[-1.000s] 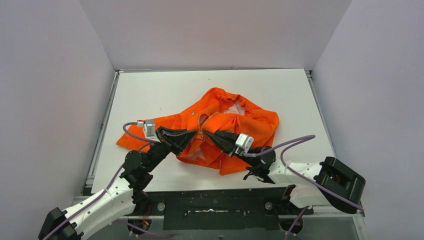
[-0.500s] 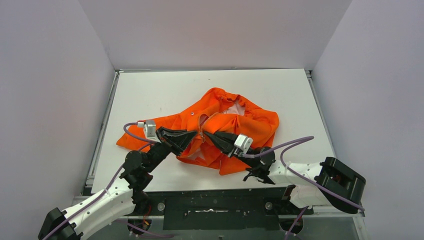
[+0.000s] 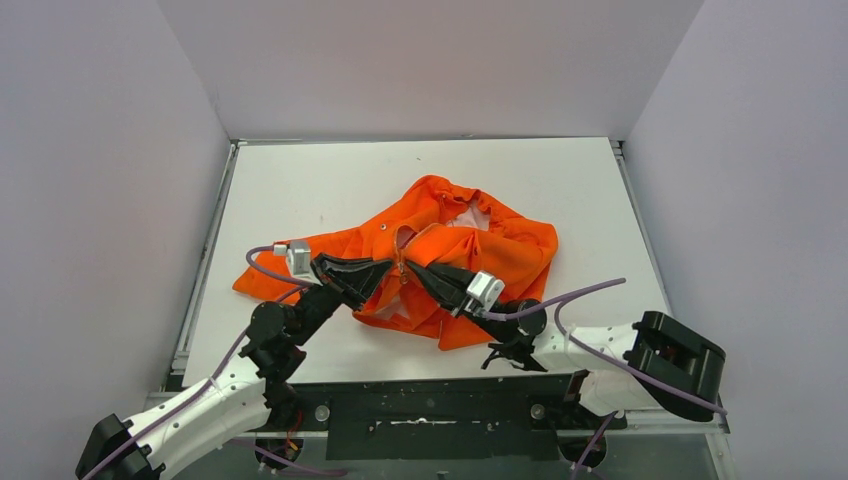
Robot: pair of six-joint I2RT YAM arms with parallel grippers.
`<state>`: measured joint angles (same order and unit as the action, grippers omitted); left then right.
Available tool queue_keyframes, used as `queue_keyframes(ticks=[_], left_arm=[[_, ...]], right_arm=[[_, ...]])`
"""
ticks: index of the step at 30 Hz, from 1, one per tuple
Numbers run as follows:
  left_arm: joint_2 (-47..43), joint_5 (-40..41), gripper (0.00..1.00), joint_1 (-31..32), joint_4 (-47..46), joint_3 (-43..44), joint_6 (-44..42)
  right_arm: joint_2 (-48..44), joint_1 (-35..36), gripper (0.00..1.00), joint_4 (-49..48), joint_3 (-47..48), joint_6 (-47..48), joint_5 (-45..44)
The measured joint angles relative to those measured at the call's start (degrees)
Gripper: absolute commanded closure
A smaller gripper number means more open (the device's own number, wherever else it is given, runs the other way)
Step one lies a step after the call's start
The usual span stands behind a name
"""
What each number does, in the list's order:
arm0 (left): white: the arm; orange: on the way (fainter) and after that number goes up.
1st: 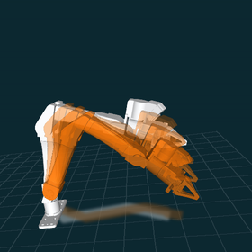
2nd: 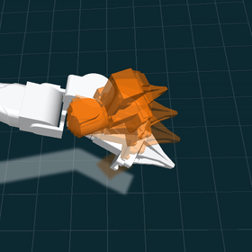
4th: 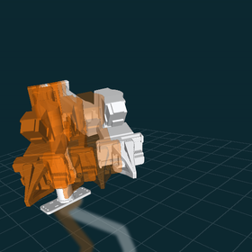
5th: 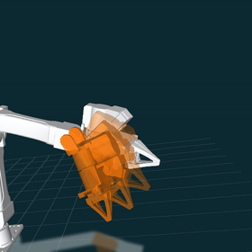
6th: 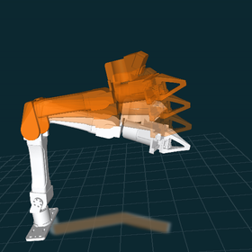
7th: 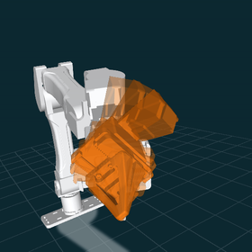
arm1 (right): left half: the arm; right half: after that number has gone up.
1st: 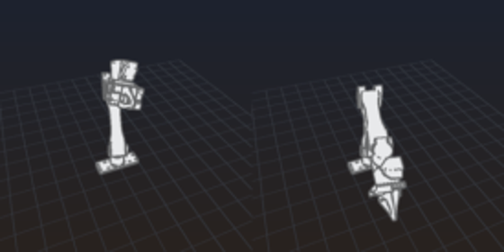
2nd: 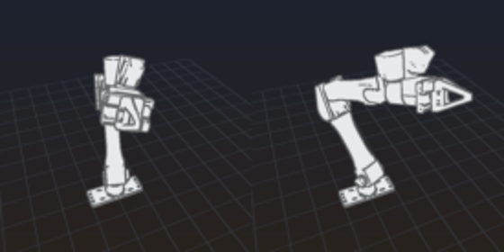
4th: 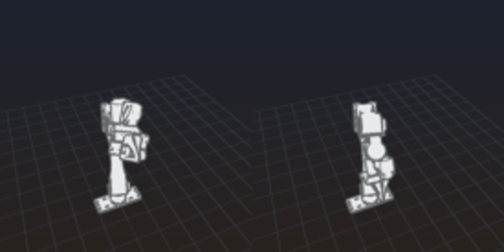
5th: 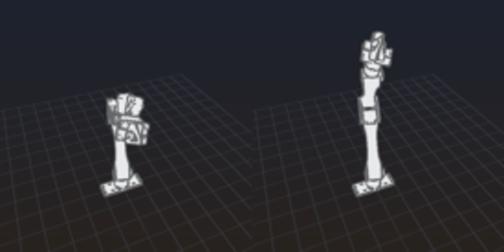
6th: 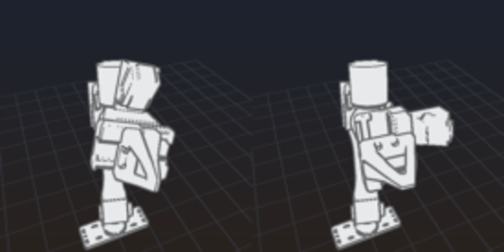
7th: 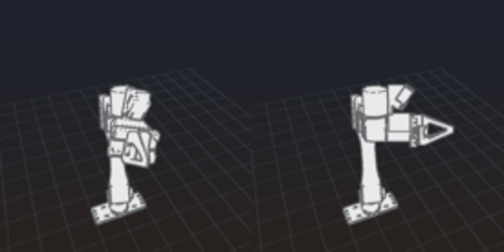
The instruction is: Zip up the jacket
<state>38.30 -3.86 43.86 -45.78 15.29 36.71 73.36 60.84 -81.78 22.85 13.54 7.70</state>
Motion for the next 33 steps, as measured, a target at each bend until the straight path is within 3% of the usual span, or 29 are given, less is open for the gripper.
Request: queue_keyframes(ticks=[23, 33], left_arm=[[0.44, 4.28, 1.0, 1.22, -2.03, 0.0, 3.37], [0.44, 8.41, 1.0, 1.57, -1.95, 0.0, 4.44]], right_arm=[[5.73, 1.68, 1.0, -5.27, 3.19, -0.83, -6.16], [6.05, 6.05, 1.0, -6.01, 4.42, 1.7, -10.86]])
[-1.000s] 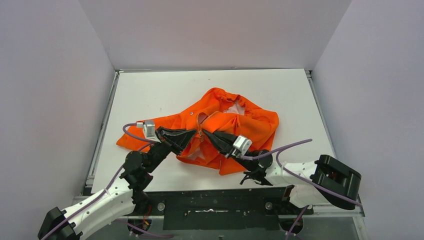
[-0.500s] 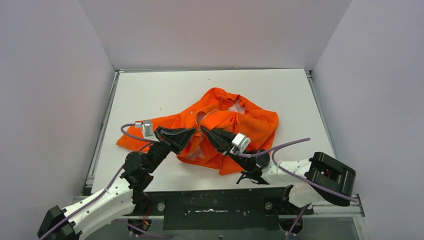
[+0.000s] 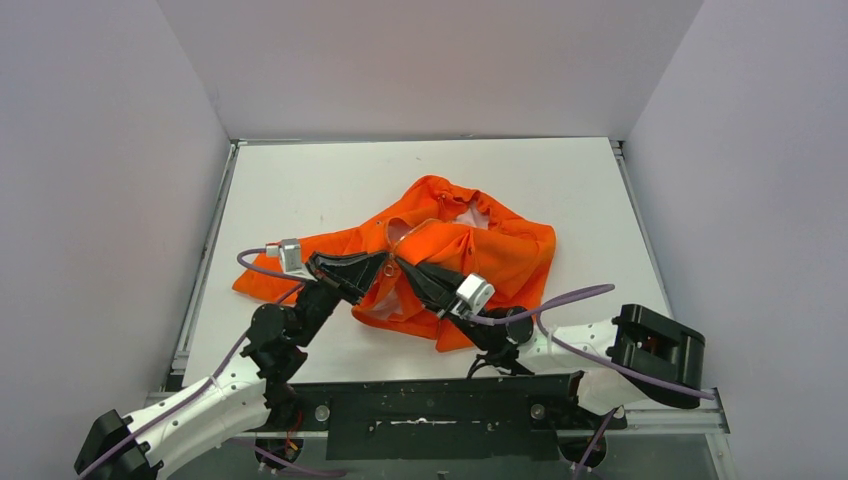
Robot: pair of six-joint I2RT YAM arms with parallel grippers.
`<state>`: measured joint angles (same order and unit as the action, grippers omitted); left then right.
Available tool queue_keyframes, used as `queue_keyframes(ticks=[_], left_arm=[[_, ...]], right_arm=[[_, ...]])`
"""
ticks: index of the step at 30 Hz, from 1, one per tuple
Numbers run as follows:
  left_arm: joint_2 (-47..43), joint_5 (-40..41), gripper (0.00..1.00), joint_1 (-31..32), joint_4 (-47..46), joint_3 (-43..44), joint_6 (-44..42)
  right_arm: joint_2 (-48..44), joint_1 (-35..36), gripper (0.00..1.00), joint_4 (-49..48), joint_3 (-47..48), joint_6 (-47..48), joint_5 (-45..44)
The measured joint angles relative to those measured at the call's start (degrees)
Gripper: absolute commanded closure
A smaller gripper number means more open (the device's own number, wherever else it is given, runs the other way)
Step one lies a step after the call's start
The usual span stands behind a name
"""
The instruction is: Zip up the jacket
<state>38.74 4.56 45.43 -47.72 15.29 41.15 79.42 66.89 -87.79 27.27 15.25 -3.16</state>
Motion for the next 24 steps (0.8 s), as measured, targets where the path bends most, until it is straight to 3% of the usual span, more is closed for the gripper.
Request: queue_keyframes(ticks=[11, 24], left_arm=[[0.0, 2.73, 1.0, 1.11, -0.07, 0.0, 0.24], [-0.42, 0.28, 1.0, 1.29, -1.29, -0.48, 0.72]], right_arm=[[1.27, 2.93, 1.0, 0.04, 2.71, 4.13, -5.99], [1.25, 1.29, 1.0, -0.02, 3.3, 5.6, -5.55]])
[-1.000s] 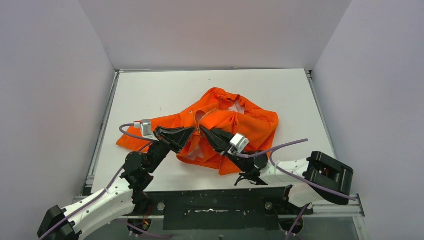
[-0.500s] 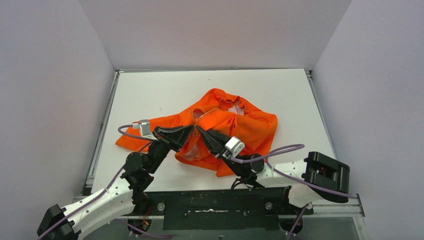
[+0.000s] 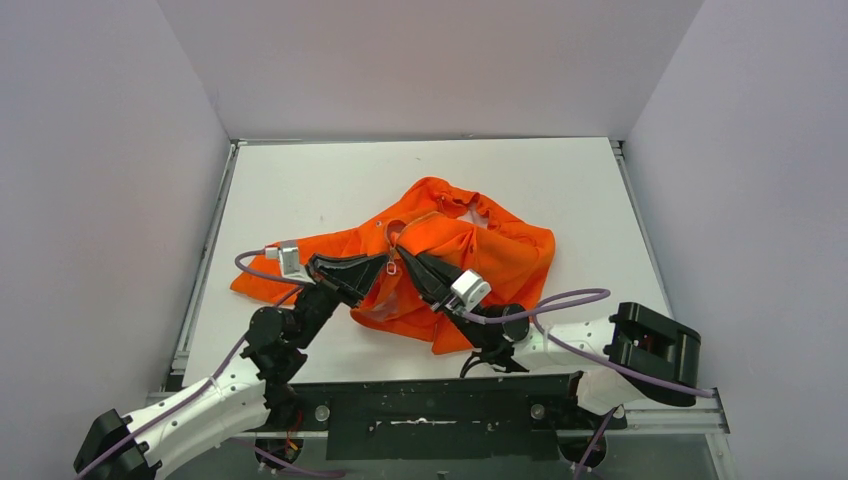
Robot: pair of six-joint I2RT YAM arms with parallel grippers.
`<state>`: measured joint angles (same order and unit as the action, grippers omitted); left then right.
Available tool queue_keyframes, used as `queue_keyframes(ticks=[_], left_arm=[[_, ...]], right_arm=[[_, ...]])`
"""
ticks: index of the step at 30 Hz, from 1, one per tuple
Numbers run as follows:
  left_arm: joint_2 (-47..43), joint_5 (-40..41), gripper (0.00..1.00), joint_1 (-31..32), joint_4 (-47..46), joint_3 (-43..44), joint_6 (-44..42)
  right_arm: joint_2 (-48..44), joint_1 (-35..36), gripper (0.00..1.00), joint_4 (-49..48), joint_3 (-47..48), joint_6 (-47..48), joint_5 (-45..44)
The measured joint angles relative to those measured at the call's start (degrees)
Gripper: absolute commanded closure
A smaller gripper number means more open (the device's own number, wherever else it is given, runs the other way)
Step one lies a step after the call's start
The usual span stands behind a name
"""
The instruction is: Zip up the jacket
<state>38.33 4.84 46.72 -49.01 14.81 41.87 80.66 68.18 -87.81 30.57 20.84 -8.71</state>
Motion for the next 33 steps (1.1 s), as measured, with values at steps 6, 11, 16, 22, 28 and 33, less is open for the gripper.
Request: queue_keyframes(ticks=[6, 11, 16, 22, 28, 33], left_arm=[[-0.24, -1.73, 1.0, 0.0, -1.6, -0.37, 0.85], [0.02, -3.91, 1.0, 0.0, -2.64, -0.37, 1.51], [0.74, -4.76, 1.0, 0.0, -3.5, -0.37, 2.64], [1.57, -5.22, 1.0, 0.0, -4.31, -0.37, 3.04], [1.62, -5.11, 1.0, 0.0, -4.15, -0.37, 3.02], [1.62, -5.11, 1.0, 0.0, -2.86, 0.09, 3.06]], right_arm=[[-0.31, -1.57, 1.0, 0.04, 0.0, -0.22, 1.62], [-0.48, -3.04, 1.0, 0.07, -0.11, -1.75, 4.09], [-0.48, -3.69, 1.0, 0.04, -0.48, -2.82, 5.86], [-0.59, -3.72, 1.0, 0.04, -0.48, -3.56, 6.19], [-1.79, -3.72, 1.0, 0.98, -0.48, -3.63, 6.34], [-3.39, -3.61, 1.0, 2.27, -0.48, -3.76, 5.88]])
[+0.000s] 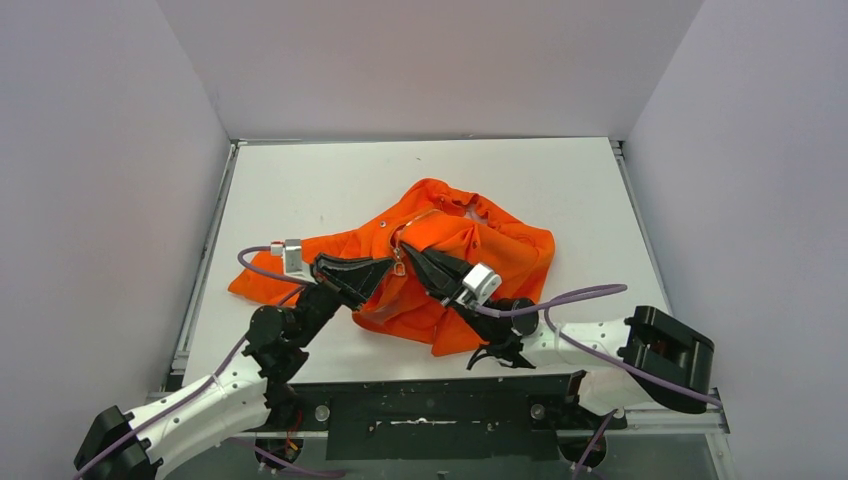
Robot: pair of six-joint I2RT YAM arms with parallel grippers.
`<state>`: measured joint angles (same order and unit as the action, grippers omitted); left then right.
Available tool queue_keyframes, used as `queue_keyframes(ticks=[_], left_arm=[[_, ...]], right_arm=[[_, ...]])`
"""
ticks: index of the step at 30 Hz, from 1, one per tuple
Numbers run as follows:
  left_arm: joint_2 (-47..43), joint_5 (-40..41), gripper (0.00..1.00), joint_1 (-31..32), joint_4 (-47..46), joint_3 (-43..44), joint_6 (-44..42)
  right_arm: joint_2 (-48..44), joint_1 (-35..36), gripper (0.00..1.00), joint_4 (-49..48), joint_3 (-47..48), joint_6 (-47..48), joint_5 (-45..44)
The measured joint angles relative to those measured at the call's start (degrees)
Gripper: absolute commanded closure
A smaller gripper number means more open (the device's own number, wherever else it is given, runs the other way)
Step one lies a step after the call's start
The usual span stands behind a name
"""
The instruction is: Zip up the jacket
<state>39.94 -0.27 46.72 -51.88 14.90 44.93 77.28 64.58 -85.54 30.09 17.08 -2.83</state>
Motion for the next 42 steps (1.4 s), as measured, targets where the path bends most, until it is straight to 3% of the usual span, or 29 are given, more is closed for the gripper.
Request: queue_keyframes(ticks=[16, 25, 42], left_arm=[[6.93, -4.55, 1.0, -0.15, 3.08, 1.01, 3.67], [10.12, -8.41, 1.0, -0.22, 3.85, -0.28, 6.51], [21.86, -16.28, 1.0, -1.22, 6.25, 1.29, 8.76]], right_arm=[[-1.99, 0.5, 1.0, 1.27, -6.25, -5.79, -11.96], [-8.24, 0.74, 1.0, 7.39, -12.35, -14.43, -16.13], [-21.49, -5.4, 1.0, 38.16, -15.5, -41.94, -17.22]])
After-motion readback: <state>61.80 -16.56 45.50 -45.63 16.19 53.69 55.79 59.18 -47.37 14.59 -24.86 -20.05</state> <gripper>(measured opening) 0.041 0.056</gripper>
